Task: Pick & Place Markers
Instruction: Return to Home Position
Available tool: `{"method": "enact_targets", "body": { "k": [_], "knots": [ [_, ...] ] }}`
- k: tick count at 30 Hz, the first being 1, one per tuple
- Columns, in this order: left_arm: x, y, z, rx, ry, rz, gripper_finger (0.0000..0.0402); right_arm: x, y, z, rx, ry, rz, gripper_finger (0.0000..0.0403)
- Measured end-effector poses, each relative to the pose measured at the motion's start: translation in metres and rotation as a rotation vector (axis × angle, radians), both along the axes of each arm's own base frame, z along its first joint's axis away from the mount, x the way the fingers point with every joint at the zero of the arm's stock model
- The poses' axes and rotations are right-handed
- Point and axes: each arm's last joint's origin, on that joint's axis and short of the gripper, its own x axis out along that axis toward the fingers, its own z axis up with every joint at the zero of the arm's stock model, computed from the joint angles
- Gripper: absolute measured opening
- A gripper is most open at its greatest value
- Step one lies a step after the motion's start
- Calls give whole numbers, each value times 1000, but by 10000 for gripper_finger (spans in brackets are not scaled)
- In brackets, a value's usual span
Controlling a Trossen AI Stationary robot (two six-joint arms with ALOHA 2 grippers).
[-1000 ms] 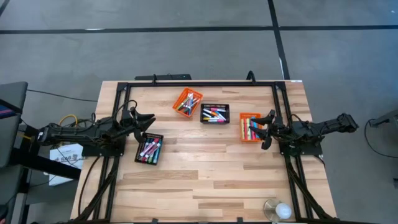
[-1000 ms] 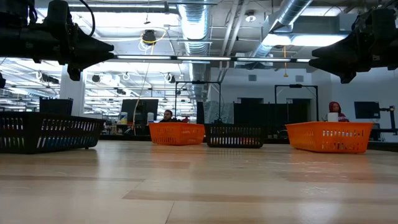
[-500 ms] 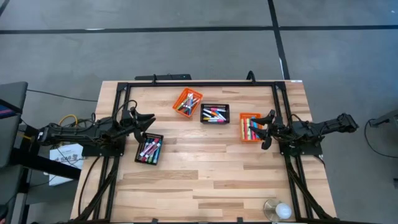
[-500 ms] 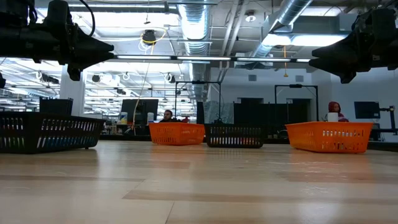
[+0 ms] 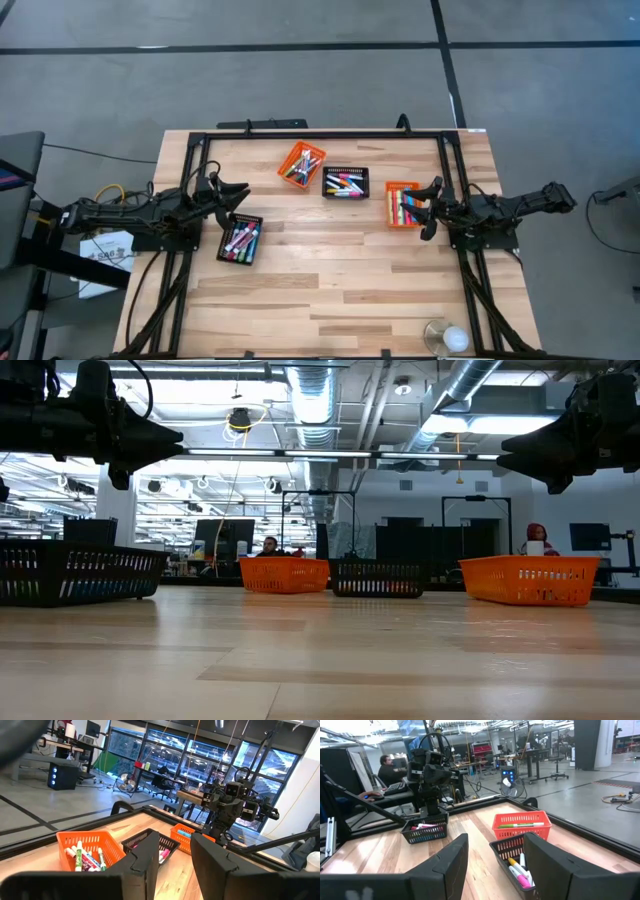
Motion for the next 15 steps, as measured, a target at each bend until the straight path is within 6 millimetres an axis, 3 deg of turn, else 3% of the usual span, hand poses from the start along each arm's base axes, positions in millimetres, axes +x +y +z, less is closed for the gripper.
{"method": "enact_targets", "body": {
  "k": [15],
  "knots": [
    [0, 0, 0, 0, 0, 0, 108, 0, 0, 0, 0, 0, 0, 182]
  ]
}}
